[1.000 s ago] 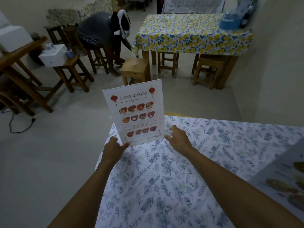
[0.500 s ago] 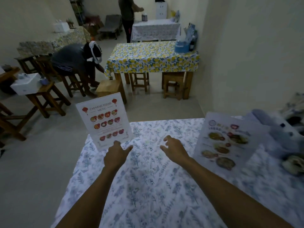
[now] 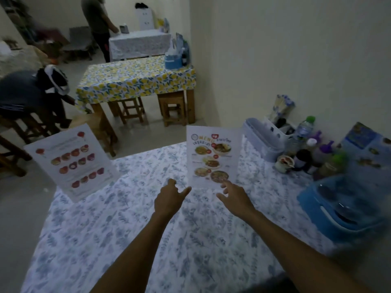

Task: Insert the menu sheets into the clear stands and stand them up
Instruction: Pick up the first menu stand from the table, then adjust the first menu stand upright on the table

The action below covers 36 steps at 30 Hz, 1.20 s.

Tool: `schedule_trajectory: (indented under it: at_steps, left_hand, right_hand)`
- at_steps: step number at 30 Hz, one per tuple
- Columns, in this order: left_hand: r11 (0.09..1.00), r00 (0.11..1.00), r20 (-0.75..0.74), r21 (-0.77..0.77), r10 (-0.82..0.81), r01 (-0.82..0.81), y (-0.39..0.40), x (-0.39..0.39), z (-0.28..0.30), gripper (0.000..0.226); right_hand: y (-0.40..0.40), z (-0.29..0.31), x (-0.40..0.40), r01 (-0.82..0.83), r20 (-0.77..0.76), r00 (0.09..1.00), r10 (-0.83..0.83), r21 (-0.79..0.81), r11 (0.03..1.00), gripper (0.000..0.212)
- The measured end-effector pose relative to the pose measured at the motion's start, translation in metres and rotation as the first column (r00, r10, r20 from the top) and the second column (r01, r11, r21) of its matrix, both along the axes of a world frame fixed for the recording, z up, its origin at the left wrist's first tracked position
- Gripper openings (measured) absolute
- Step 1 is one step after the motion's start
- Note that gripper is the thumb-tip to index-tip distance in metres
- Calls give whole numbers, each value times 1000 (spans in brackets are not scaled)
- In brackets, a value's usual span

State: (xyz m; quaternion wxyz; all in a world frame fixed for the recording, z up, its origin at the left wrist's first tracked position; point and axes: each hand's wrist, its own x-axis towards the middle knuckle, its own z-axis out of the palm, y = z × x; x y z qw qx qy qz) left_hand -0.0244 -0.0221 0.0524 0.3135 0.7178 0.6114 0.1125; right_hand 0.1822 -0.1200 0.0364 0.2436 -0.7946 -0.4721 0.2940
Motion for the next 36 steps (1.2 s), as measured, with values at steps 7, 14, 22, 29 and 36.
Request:
schedule_trajectory:
  at_steps: [7,14,22,29,36]
  left_hand:
    - [997,997,-30,-24,-78,77,30,40,-25,74]
    - [991,973,214,-81,-89,109,104,64,-55,111]
    - [989,954,288,-89,-84,114,128,84,-85,52]
    - [992,959,282,-102,-38,69,169,124,-84,48]
    - [996,959,283,-81,-13,38,216,179,-81,47]
  right_hand:
    - [11,-29,35,221,-15,975,-222,-51,974,55]
    - [68,-66,58,378,-158,916,-368,33,925,89]
    - [96,-86,71,396,-198,908,-370,114,911,52]
    - [141,-86,114,347,-177,930,-323,129,929,49]
    - [196,-86,171,316,-147,944,-296,140,938,47]
